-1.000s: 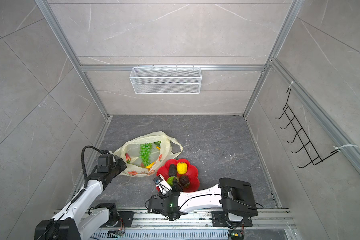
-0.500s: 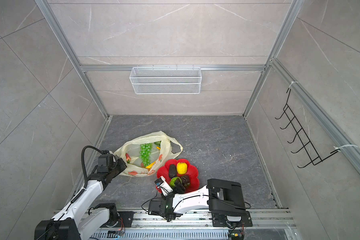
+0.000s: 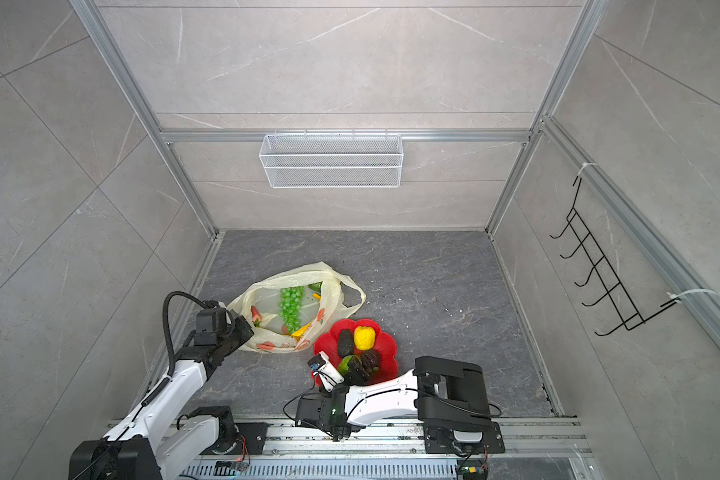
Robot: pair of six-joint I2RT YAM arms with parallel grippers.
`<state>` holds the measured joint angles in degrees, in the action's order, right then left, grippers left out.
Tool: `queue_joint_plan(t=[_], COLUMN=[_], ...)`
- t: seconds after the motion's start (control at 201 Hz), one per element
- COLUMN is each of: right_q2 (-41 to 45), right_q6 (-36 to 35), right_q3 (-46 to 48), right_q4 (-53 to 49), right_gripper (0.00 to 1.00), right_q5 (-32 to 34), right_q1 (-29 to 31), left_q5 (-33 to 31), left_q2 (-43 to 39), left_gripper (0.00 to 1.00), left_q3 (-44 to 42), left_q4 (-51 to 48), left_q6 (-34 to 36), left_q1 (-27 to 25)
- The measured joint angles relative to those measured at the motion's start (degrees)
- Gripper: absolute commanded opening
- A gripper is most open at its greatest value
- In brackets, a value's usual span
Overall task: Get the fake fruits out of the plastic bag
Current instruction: 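Lower the green bumpy fruit with the right gripper onto the plate, then move the right gripper back up over the bag opening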
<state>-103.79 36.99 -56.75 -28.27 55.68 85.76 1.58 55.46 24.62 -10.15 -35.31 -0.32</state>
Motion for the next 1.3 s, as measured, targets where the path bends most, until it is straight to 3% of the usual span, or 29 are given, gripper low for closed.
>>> queue_joint_plan(t=[1.001, 1.305], right_q2=[14.69, 15.76], right_q6=[1.90, 2.75], right_q3=[1.79, 1.57], right_q4=[0.26, -1.01], right_gripper=[0.74, 0.75], right_q5=[-15.52, -18.45], right_q1=[-2.56, -2.58], left_q5=[0.02, 0.09], left_q2=[0.00, 0.00], left_gripper=[0.00, 0.00], left_q3=[0.00, 0.00], left_q4=[0.09, 0.04], left_q6=[0.02, 0.02], left_q1=[-0.02, -0.02])
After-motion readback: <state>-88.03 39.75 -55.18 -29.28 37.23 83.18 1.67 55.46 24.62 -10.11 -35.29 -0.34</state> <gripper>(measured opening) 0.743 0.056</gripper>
